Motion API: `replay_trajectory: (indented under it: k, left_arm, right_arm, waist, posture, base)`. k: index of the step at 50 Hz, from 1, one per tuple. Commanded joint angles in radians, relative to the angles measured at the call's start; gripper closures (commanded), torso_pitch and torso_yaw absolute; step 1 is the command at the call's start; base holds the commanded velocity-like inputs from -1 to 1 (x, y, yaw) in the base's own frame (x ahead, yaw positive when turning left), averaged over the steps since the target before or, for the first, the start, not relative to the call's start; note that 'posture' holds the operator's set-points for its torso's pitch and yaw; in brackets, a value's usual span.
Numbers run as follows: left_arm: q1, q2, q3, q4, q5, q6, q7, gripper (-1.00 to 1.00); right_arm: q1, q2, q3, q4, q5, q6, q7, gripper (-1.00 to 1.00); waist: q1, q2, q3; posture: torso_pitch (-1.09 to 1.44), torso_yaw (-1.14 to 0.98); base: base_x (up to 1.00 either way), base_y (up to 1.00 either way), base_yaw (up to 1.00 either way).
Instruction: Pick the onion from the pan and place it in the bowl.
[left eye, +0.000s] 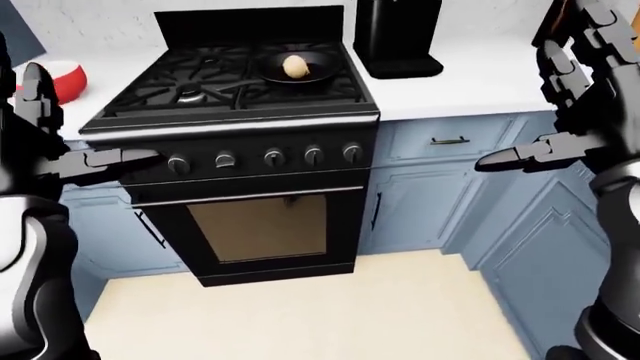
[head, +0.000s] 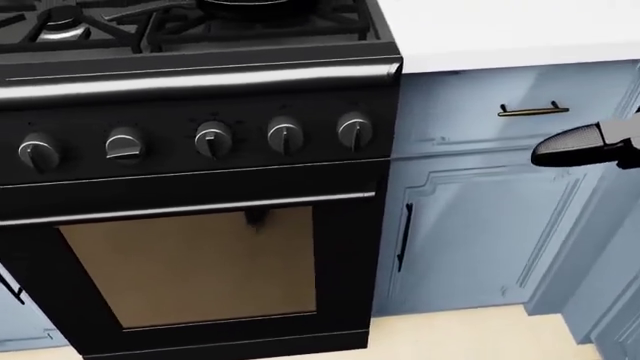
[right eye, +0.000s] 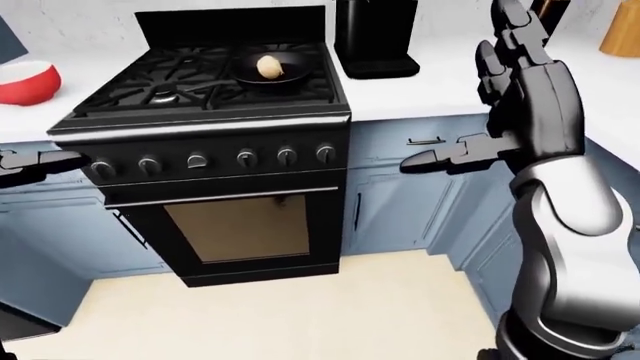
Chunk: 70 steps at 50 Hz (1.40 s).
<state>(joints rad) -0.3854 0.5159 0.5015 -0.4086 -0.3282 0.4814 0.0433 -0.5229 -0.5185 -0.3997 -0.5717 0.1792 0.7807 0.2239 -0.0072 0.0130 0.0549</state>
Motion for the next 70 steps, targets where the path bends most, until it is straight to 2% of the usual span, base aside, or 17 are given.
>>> replay_trajectory:
  k: [1, 4, 5, 7, 13, 17, 26, 30, 31, 35, 41, 44, 51, 54, 63, 67, 70]
  left_arm:
    - [-0.020, 0.018, 0.015, -0.025, 0.005, -0.031, 0.006, -1.00]
    - [-0.020, 0.019, 0.017, -0.028, 0.003, -0.028, 0.006, -1.00]
    - [-0.020, 0.019, 0.017, -0.029, 0.003, -0.027, 0.007, -1.00]
    - [-0.020, 0.020, 0.018, -0.032, 0.001, -0.025, 0.008, -1.00]
    - [-0.022, 0.023, 0.019, -0.033, -0.001, -0.022, 0.009, -1.00]
    - [-0.027, 0.029, 0.024, -0.042, -0.009, -0.010, 0.012, -1.00]
    - [-0.024, 0.031, 0.027, -0.044, -0.014, -0.009, 0.013, -1.00]
    - [-0.024, 0.031, 0.028, -0.042, -0.015, -0.009, 0.014, -1.00]
    - [-0.023, 0.031, 0.029, -0.043, -0.016, -0.009, 0.014, -1.00]
    - [-0.022, 0.033, 0.030, -0.041, -0.018, -0.010, 0.016, -1.00]
    - [-0.022, 0.033, 0.030, -0.038, -0.020, -0.010, 0.016, -1.00]
    - [-0.022, 0.035, 0.032, -0.040, -0.022, -0.008, 0.017, -1.00]
    - [-0.024, 0.037, 0.033, -0.040, -0.024, -0.007, 0.019, -1.00]
    - [-0.027, 0.039, 0.032, -0.040, -0.025, -0.005, 0.020, -1.00]
    - [-0.025, 0.040, 0.031, -0.039, -0.025, -0.007, 0.022, -1.00]
    - [-0.025, 0.041, 0.032, -0.038, -0.024, -0.008, 0.022, -1.00]
    - [-0.023, 0.040, 0.033, -0.037, -0.024, -0.010, 0.021, -1.00]
  right_arm:
    - [-0.023, -0.011, -0.005, -0.021, 0.005, -0.028, -0.001, -1.00]
    - [-0.025, -0.014, -0.005, -0.019, 0.007, -0.028, -0.001, -1.00]
    - [-0.025, -0.015, -0.005, -0.019, 0.008, -0.027, -0.001, -1.00]
    - [-0.024, -0.016, -0.005, -0.022, 0.009, -0.026, -0.001, -1.00]
    - [-0.027, -0.018, -0.004, -0.021, 0.009, -0.026, -0.001, -1.00]
    - [-0.035, -0.023, -0.003, -0.018, 0.010, -0.023, 0.000, -1.00]
    - [-0.033, -0.025, -0.003, -0.017, 0.008, -0.026, 0.001, -1.00]
    - [-0.033, -0.023, -0.003, -0.019, 0.009, -0.024, 0.000, -1.00]
    - [-0.032, -0.022, -0.004, -0.021, 0.009, -0.023, -0.001, -1.00]
    - [-0.032, -0.020, -0.006, -0.023, 0.014, -0.019, -0.004, -1.00]
    - [-0.038, -0.026, -0.007, -0.025, 0.024, -0.010, -0.006, -1.00]
    - [-0.039, -0.028, -0.007, -0.025, 0.026, -0.010, -0.006, -1.00]
    - [-0.043, -0.032, -0.006, -0.028, 0.027, -0.005, -0.006, -1.00]
    - [-0.047, -0.034, -0.004, -0.026, 0.026, -0.004, -0.006, -1.00]
    - [-0.051, -0.034, 0.001, -0.027, 0.023, -0.004, -0.006, -1.00]
    - [-0.050, -0.034, 0.001, -0.025, 0.021, -0.007, -0.005, -1.00]
    - [-0.048, -0.033, -0.001, -0.028, 0.021, -0.005, -0.003, -1.00]
  waist:
    - [0.002, 0.003, -0.011]
    - [-0.003, 0.094, -0.036]
    - [0.007, 0.053, -0.023]
    - [0.008, 0.061, -0.022]
    - [0.013, 0.006, -0.018]
    - [0.019, -0.081, -0.034]
    - [0.005, -0.009, -0.012]
    - [-0.004, 0.088, -0.035]
    - [0.007, 0.045, -0.027]
    - [0.010, 0.037, -0.028]
    - [0.018, -0.064, -0.023]
    - [0.011, -0.063, -0.024]
    - [-0.001, -0.004, -0.014]
    - [-0.009, 0.077, -0.034]
    - [0.009, 0.006, -0.019]
    - [0.017, -0.069, -0.027]
    - [0.010, -0.059, -0.023]
  posture:
    - [0.00, 0.00]
    - [0.00, 0.00]
    - [0.00, 0.00]
    - [0.00, 0.00]
    - [0.00, 0.00]
    - [0.00, 0.00]
    - [0.00, 0.00]
    - [0.00, 0.00]
    - [0.00, 0.00]
    - [0.00, 0.00]
    - [0.00, 0.00]
    - [0.00, 0.00]
    - [0.00, 0.00]
    - [0.00, 0.00]
    - [0.00, 0.00]
    - [0.00, 0.00]
    - [0.00, 0.00]
  base:
    - [0.14, 0.04, 0.00]
    - [0.14, 0.04, 0.00]
    - [0.14, 0.04, 0.00]
    - [0.14, 0.04, 0.00]
    - [0.15, 0.03, 0.00]
    - [0.16, 0.03, 0.00]
    - [0.16, 0.03, 0.00]
    - [0.15, 0.04, 0.00]
    - [0.16, 0.07, 0.00]
    - [0.16, 0.09, 0.00]
    - [0.16, 0.14, 0.00]
    - [0.15, 0.14, 0.00]
    - [0.16, 0.15, 0.00]
    - [0.16, 0.15, 0.00]
    - [0.16, 0.15, 0.00]
    - [0.16, 0.15, 0.00]
    - [0.16, 0.15, 0.00]
